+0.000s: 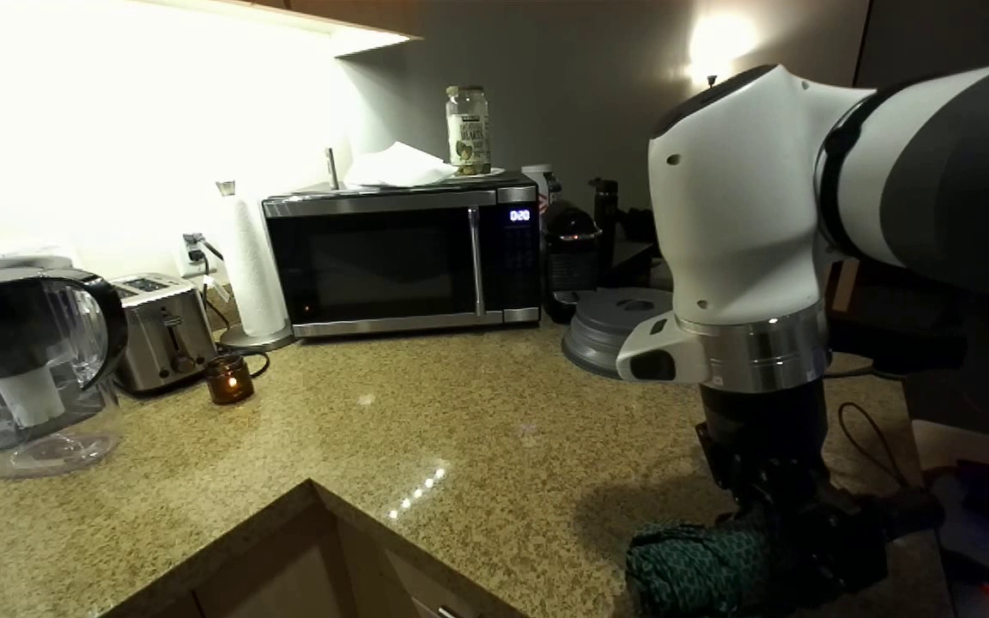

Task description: Move the umbrella

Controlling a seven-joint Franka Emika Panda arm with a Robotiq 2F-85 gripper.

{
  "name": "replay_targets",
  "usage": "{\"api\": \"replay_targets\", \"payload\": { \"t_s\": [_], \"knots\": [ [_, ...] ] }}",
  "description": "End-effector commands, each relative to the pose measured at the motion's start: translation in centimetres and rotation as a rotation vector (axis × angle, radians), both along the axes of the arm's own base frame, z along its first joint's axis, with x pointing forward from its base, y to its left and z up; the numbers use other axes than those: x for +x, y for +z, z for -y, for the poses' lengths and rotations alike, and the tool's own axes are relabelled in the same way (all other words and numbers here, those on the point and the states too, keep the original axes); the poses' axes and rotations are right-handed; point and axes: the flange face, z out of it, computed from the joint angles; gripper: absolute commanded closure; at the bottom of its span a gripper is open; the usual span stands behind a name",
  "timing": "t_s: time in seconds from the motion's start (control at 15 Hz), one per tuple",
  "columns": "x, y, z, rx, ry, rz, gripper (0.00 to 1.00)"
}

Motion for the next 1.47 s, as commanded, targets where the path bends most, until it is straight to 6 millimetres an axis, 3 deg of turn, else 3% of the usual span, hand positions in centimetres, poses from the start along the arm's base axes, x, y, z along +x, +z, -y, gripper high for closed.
{"api": "replay_targets", "payload": {
  "t_s": [0.0,0.67,1.4],
  "knots": [
    [-1.7,0.1,0.2,-0.001,0.044,0.040,0.81],
    [-2.2,-2.4,0.2,-0.003,0.086,0.096,0.81],
    [-2.2,-2.5,-0.1,0.007,0.079,0.090,0.81]
  ]
}}
